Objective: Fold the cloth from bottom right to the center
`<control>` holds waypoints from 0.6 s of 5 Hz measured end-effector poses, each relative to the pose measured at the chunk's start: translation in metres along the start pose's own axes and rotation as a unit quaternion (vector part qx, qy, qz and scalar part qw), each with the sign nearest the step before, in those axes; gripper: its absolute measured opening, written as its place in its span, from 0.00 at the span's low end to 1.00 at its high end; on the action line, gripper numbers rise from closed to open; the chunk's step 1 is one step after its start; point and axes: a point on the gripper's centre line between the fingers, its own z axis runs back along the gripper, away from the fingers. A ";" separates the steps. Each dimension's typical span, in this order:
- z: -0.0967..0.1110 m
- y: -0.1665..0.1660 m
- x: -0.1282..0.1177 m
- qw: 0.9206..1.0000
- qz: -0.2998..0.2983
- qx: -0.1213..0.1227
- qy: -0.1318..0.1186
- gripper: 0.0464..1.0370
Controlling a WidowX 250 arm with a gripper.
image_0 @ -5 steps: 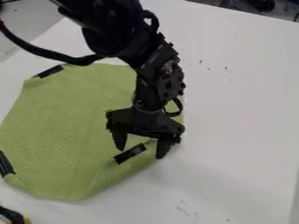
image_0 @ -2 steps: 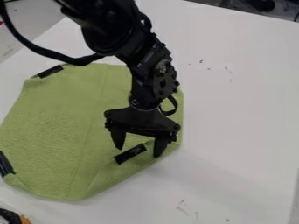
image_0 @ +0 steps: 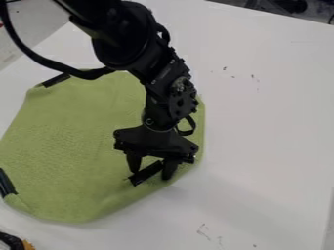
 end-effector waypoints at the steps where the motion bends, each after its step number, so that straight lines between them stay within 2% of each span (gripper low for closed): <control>1: -0.001 -0.001 -0.003 1.000 0.000 0.005 -0.002 0.32; 2: 0.000 -0.003 -0.004 1.000 -0.002 0.006 -0.008 0.13; 3: 0.001 -0.002 -0.005 1.000 0.001 0.011 -0.009 0.03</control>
